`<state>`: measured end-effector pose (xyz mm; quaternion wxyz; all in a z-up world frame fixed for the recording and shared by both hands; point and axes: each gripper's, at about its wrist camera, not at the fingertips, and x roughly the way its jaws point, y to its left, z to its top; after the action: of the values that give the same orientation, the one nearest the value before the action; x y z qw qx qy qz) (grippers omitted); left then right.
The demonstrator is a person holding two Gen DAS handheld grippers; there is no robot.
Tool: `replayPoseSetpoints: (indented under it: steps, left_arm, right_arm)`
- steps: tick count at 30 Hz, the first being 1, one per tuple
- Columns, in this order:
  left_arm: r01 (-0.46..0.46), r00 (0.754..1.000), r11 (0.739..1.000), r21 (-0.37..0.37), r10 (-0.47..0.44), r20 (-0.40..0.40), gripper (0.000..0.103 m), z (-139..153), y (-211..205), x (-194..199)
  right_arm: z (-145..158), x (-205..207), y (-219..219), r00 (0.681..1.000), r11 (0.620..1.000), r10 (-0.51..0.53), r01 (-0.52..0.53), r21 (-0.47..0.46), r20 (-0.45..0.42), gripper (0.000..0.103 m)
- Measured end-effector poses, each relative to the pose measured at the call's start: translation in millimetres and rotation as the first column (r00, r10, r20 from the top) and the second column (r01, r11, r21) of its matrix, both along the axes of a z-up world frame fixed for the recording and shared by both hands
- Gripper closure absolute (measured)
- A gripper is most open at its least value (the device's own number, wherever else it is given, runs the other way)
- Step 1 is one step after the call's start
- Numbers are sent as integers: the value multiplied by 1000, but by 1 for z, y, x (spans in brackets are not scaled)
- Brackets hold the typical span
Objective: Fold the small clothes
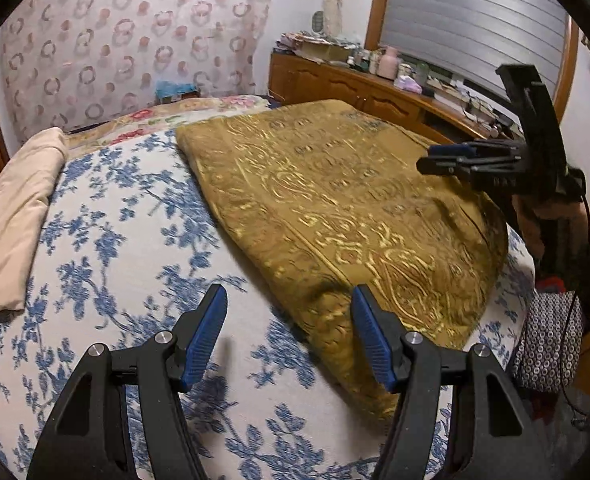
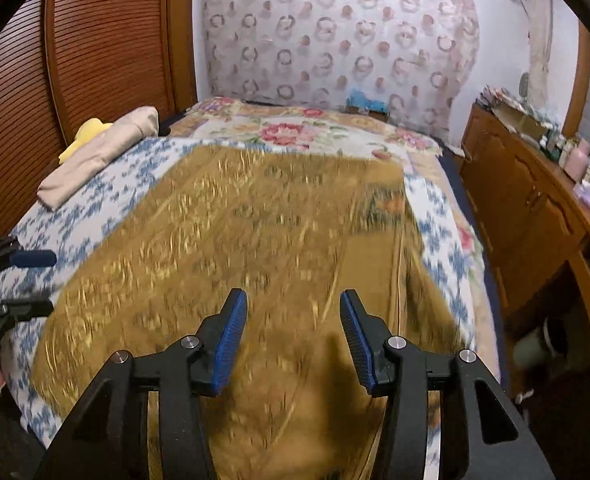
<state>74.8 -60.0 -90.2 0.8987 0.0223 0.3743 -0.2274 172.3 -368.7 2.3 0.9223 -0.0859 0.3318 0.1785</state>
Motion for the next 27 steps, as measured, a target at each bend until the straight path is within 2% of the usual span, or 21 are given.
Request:
replayPoseSetpoints:
  steps: [4, 11, 19, 23, 25, 26, 27]
  left_arm:
    - [26, 999, 1000, 8, -26, -22, 37, -4, -8, -4]
    - [65, 996, 997, 30, -63, -63, 38, -15, -19, -12]
    - [98, 991, 995, 7, -97, -93, 38, -19, -22, -21]
    - [106, 990, 994, -9, -106, -96, 51, -18, -23, -25]
    - [113, 988, 993, -21, -115, -99, 58, -18, -22, -28]
    - [118, 988, 993, -25, -120, -101, 64, -18, -22, -29]
    - [124, 987, 992, -28, -127, -103, 76, -18, -23, -30]
  right_arm:
    - [-10, -12, -21, 1000, 1000, -24, 24, 3, -19, 53]
    - [-4, -44, -43, 999, 998, -51, 52, 24, -9, 53]
    - [-9, -68, -33, 1000, 1000, -22, 21, 21, 9, 53]
    - [-16, -68, -24, 1000, 999, 2, -2, 37, 4, 52]
    - [-18, -69, -23, 1000, 999, 10, -11, 41, 5, 42]
    - [-18, -68, -22, 1000, 999, 14, -14, 45, 4, 42]
    - [-19, -68, -21, 1000, 999, 17, -17, 48, 2, 41]
